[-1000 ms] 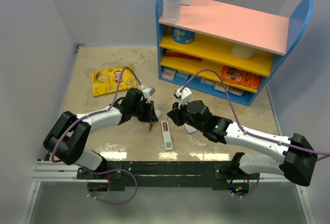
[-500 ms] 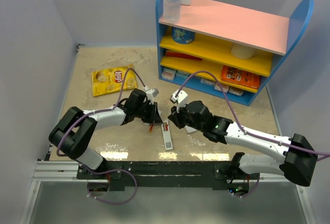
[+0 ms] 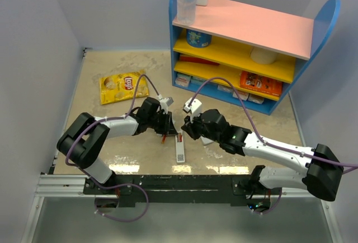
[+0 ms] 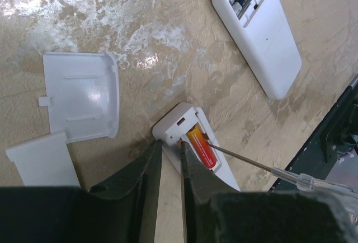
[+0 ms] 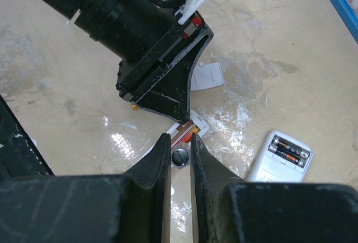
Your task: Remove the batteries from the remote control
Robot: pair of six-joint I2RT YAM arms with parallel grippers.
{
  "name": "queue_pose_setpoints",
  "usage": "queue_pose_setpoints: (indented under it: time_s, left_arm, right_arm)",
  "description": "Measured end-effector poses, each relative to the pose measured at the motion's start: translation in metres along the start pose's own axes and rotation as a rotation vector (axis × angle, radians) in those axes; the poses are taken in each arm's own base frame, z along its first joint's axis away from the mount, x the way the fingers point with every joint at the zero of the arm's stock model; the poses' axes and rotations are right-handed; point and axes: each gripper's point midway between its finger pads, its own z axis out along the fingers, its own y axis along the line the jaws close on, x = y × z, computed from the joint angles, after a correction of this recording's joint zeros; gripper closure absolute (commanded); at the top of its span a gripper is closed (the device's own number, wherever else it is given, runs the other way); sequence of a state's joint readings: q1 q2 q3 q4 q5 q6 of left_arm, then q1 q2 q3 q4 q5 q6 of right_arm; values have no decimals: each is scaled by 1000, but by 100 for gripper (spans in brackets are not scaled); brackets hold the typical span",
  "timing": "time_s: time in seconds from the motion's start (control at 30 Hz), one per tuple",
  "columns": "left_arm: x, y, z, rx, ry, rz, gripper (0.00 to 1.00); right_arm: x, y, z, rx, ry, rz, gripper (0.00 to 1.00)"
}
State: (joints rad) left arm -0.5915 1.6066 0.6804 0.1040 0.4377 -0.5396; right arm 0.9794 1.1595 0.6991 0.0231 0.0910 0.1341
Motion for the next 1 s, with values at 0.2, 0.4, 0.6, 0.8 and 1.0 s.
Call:
queue_pose_setpoints:
  time_s: [0.2,0.4,0.6,0.8,1.0]
  left_arm:
    - [-1,0,1,4,-2,2,79]
    - [-1,-1,2,8,-4,1,79]
    - [-1,-1,2,8,-5,-4,79]
    - [-1,-1,2,8,-6,-12,75]
    - [0,-1,3,5,-4,-12,75]
  right_arm:
    - [0,0,1,1,1,-6,100]
    - [-5,2,14,-4,-24,-5,100]
    - [-11,4,26,-12,-60,3,100]
    - [-10,5,26,-14,-65,14,100]
    - [-3,-7,14,71,-98,223,100]
